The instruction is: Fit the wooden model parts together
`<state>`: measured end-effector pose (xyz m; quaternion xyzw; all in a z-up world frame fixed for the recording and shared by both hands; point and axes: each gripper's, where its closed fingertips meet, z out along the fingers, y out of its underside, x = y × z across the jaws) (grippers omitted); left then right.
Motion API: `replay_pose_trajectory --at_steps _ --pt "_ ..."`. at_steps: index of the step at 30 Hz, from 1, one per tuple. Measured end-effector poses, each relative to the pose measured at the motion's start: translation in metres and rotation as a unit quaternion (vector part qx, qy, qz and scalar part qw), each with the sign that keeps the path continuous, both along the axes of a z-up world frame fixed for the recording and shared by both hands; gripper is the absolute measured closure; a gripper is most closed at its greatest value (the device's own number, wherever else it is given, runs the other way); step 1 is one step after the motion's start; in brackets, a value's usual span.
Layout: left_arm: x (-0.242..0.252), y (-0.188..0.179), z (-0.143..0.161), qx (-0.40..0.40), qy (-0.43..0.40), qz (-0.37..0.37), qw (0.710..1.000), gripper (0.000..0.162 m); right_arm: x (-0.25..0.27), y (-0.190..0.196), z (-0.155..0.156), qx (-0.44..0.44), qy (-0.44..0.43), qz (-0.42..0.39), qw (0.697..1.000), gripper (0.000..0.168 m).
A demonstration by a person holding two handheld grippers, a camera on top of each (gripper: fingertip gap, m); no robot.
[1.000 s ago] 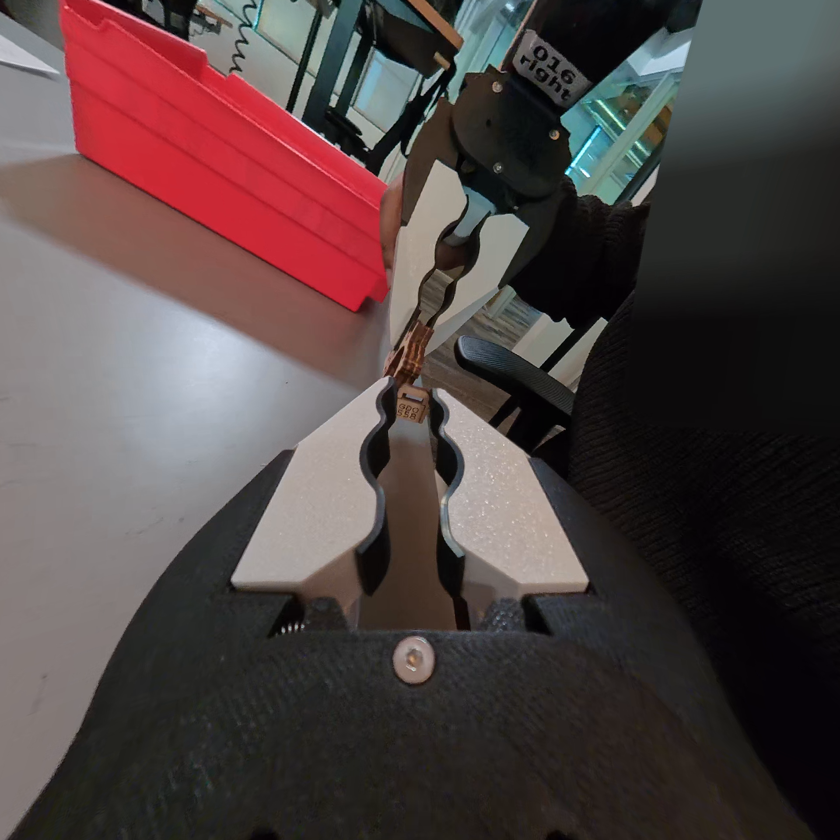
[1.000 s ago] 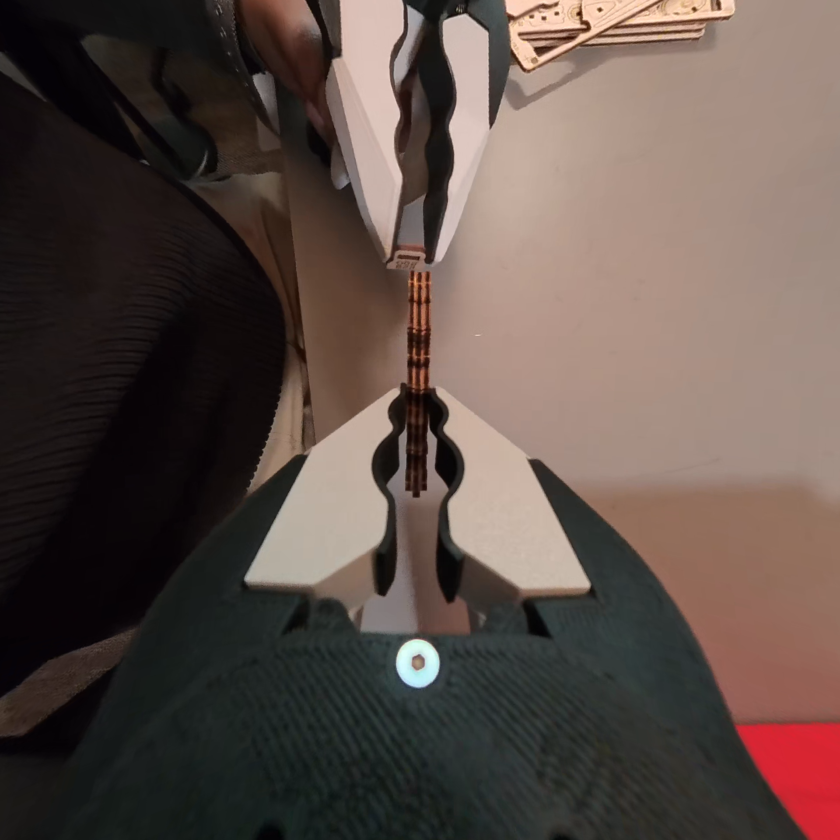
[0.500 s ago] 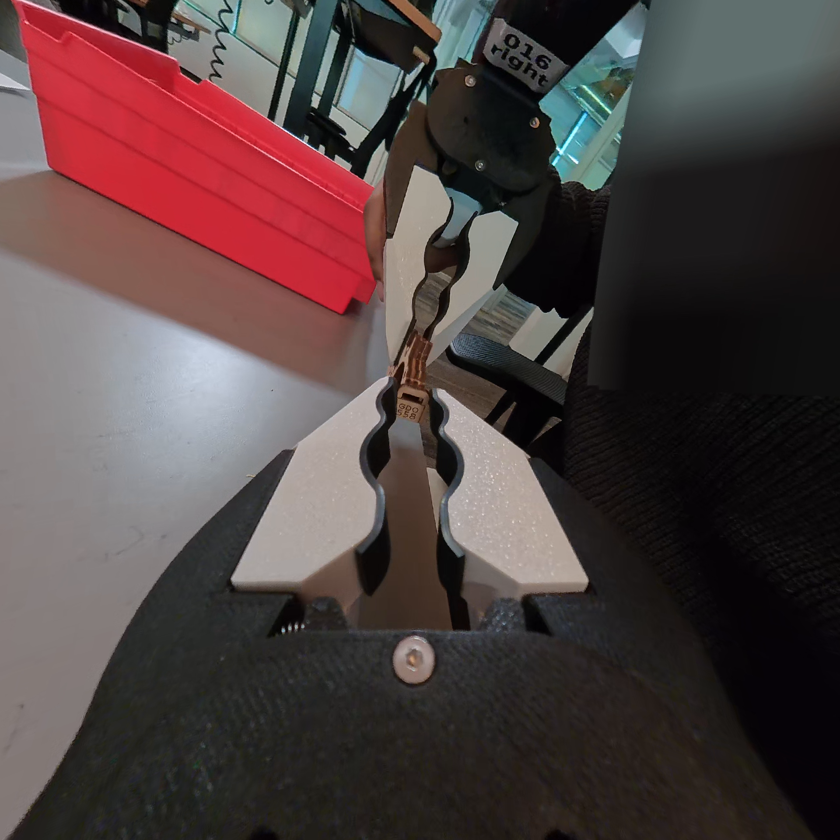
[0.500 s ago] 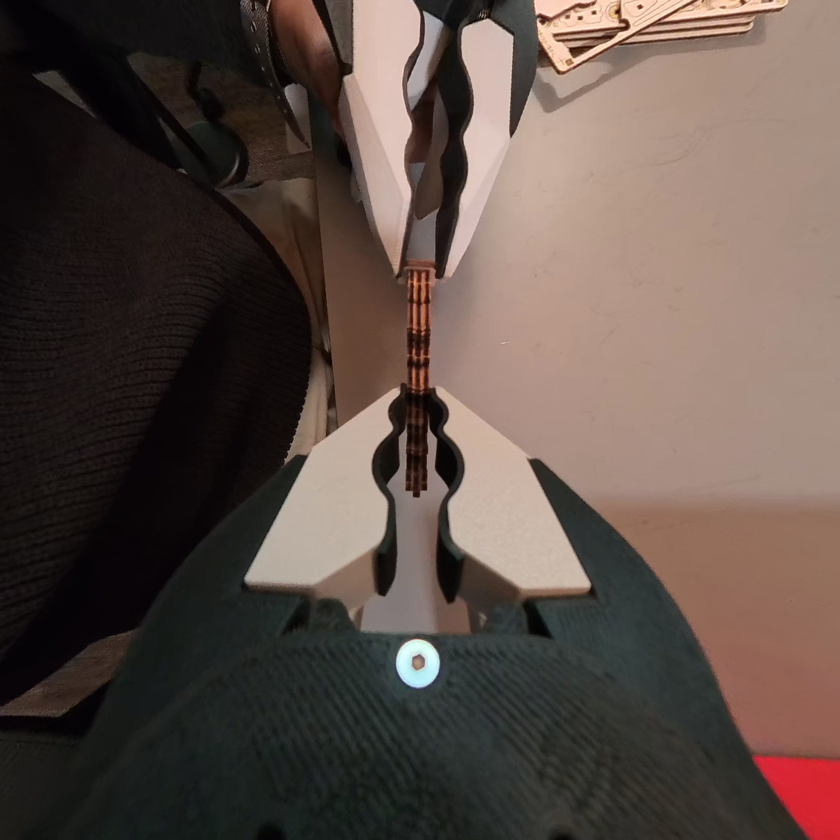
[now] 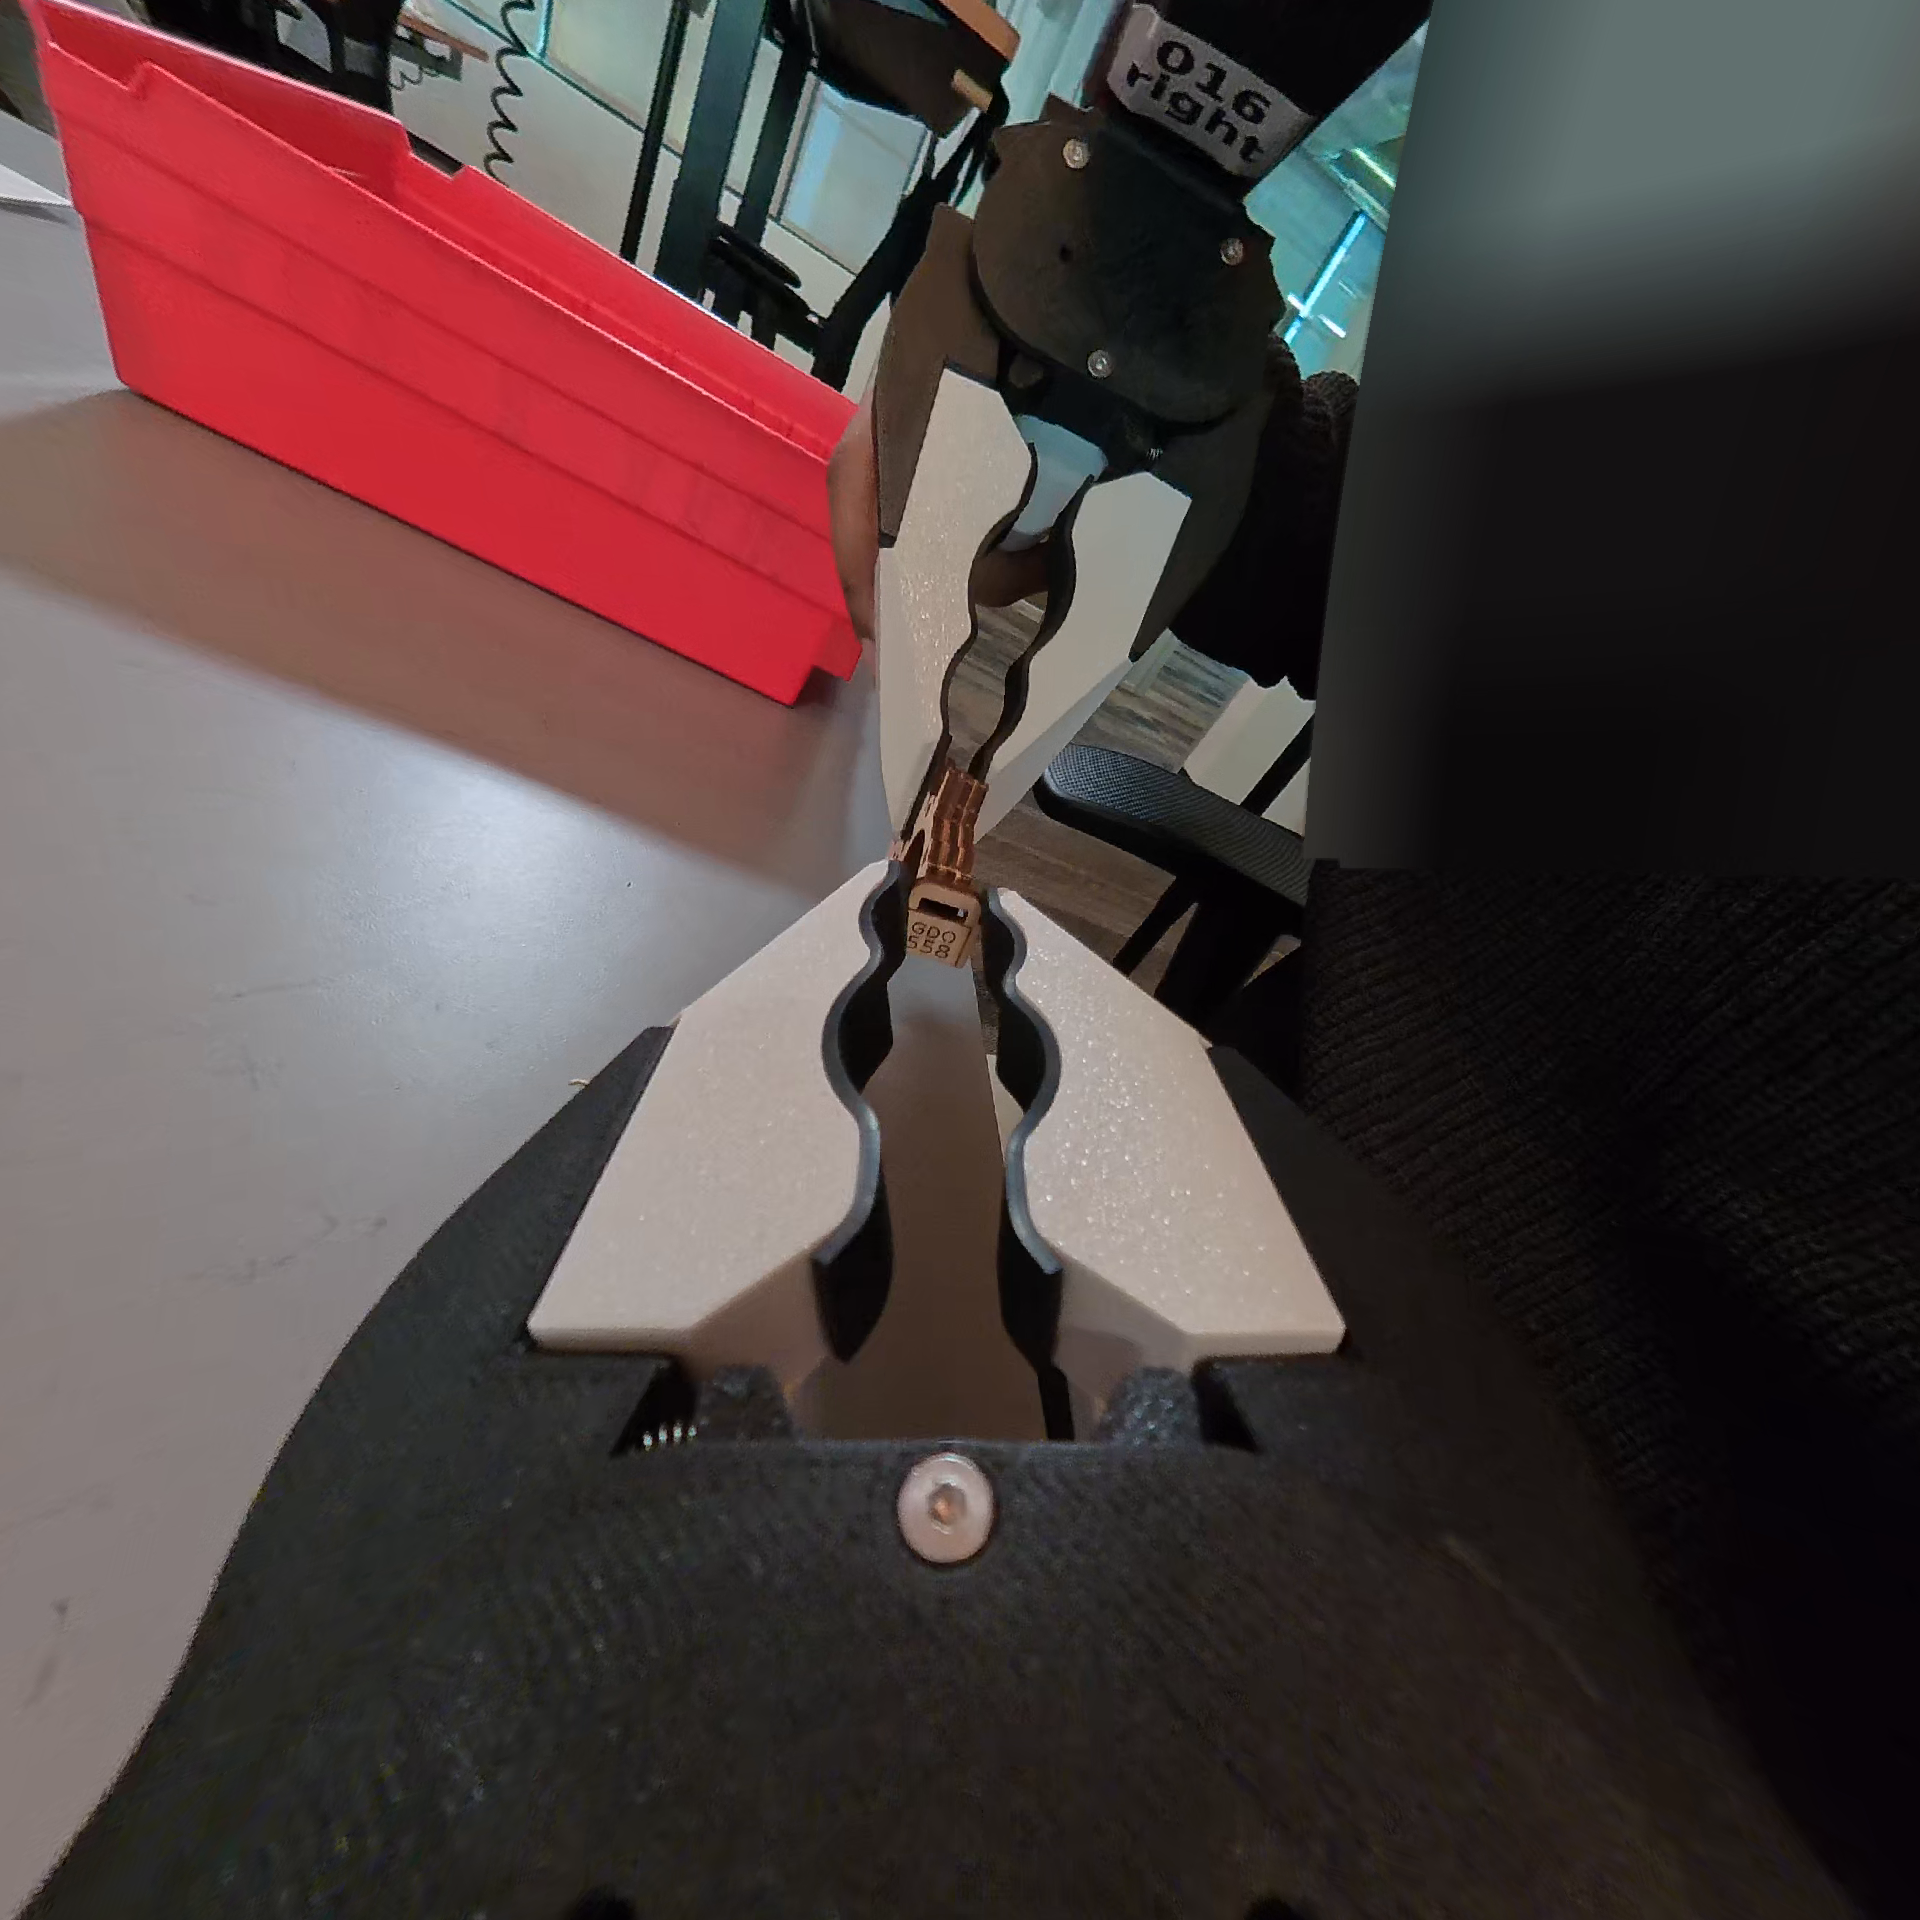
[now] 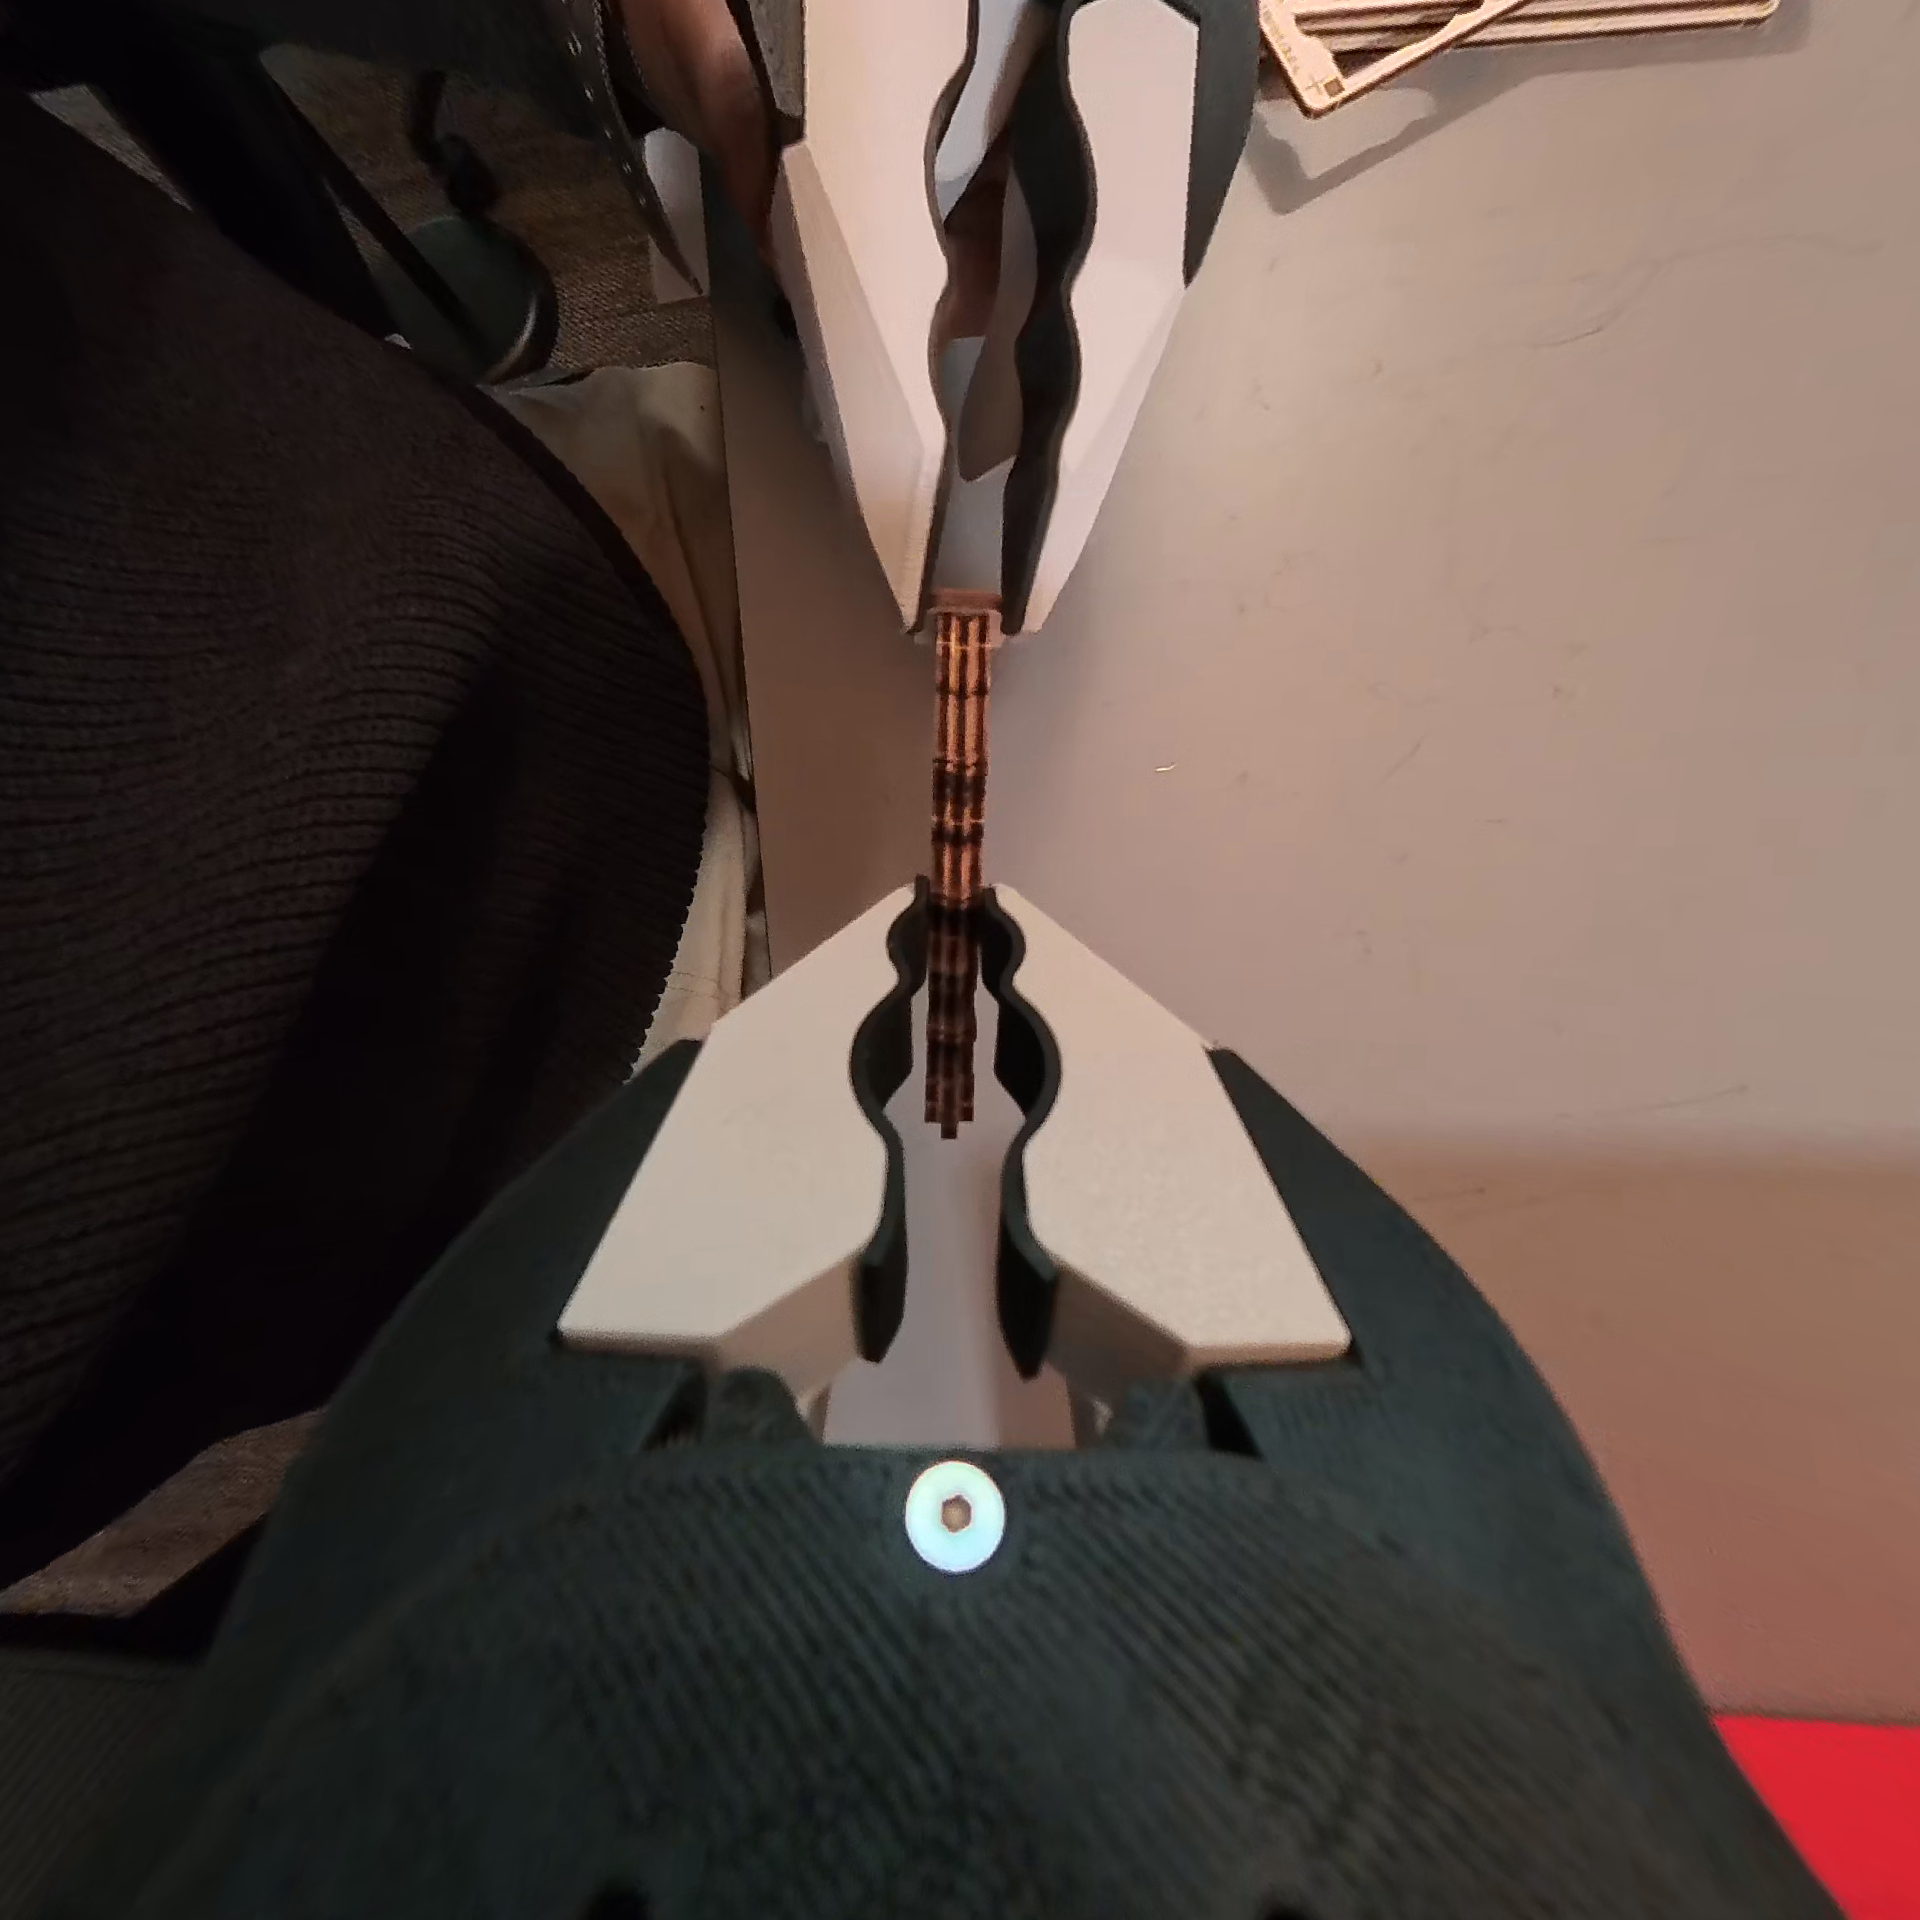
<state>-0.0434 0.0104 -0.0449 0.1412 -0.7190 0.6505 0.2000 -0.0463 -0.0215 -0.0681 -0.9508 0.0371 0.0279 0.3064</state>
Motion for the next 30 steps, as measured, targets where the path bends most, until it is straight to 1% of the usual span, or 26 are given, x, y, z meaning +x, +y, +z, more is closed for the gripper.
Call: replay_pose_trajectory --at_steps 5,9,15,18,21,24,27,30 --pt "0.000 -0.002 -0.007 0.019 -0.006 0.000 1.000 0.150 0.000 -0.002 -0.006 -0.009 -0.007 -0.003 1.000 0.161" --pt "0.002 -0.004 -0.015 0.043 0.013 0.000 0.999 0.150 0.002 -0.002 -0.018 -0.013 -0.014 -0.006 1.000 0.161" --pt "-0.002 -0.006 -0.019 0.065 -0.007 -0.003 0.998 0.150 -0.003 -0.001 -0.026 0.020 0.019 -0.012 1.000 0.161" --pt "-0.005 -0.008 -0.022 0.080 -0.010 -0.010 0.997 0.150 -0.005 -0.002 -0.030 0.022 0.008 -0.009 1.000 0.161" --pt "-0.009 -0.009 -0.017 0.072 -0.009 -0.018 0.997 0.150 -0.006 0.002 -0.030 0.045 -0.013 -0.001 0.999 0.161" --pt "-0.008 -0.008 -0.011 0.074 -0.027 -0.012 0.997 0.150 -0.005 0.005 -0.027 0.072 -0.009 -0.011 0.997 0.161" --pt "-0.009 -0.006 -0.012 0.088 -0.051 -0.009 0.995 0.150 -0.006 0.007 -0.028 0.077 -0.012 -0.010 0.997 0.161" --pt "-0.010 -0.005 -0.015 0.092 -0.048 -0.014 0.995 0.149 -0.007 0.009 -0.031 0.076 -0.017 -0.010 0.997 0.161"
